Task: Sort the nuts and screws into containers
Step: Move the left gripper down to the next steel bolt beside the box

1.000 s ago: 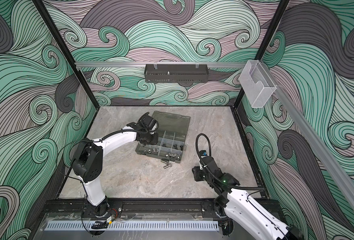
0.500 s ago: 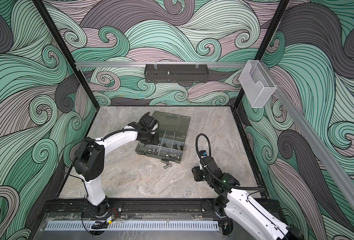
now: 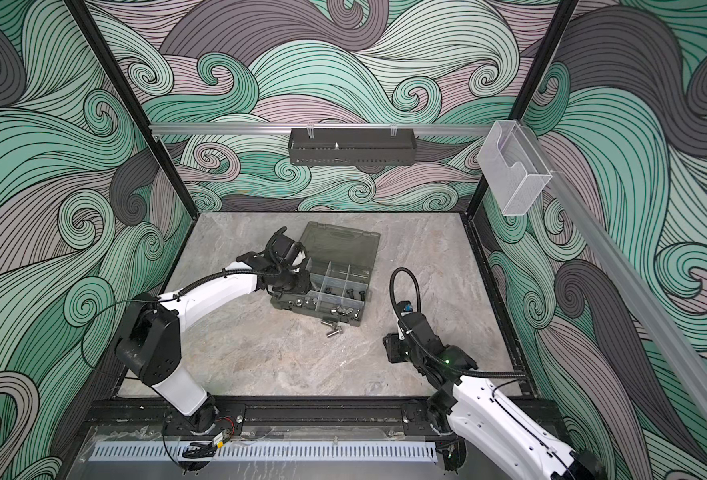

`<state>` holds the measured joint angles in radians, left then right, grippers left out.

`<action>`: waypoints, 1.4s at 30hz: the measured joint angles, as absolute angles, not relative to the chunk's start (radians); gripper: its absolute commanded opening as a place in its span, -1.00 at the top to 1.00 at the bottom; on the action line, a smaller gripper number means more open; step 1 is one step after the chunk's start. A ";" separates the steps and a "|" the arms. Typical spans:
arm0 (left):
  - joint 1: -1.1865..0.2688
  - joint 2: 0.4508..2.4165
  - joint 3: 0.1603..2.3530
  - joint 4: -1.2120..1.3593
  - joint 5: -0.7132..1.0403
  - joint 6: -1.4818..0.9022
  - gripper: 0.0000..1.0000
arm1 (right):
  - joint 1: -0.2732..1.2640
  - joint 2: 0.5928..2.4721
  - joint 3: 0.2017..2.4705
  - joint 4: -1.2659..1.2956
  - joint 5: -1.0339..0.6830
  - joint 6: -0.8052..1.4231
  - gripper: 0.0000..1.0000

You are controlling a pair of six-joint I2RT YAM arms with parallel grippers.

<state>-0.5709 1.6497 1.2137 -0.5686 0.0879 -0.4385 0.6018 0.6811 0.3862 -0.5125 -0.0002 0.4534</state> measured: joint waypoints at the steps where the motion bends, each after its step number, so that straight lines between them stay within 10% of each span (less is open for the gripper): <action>1: -0.571 1.642 1.197 -0.565 0.093 -0.440 0.15 | 0.602 0.684 0.386 -0.513 0.000 0.453 0.21; 21: -0.783 1.450 0.936 -0.481 0.100 -0.428 0.14 | 0.602 0.677 0.386 -0.513 0.000 0.454 0.22; 42: -0.920 1.693 0.978 -0.368 0.051 -0.294 0.13 | 0.602 0.646 0.373 -0.513 0.000 0.458 0.21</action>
<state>-0.9195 1.6932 0.9783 -0.3679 0.0513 -0.2939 0.6018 0.6456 0.3733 -0.5133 -0.0002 0.4580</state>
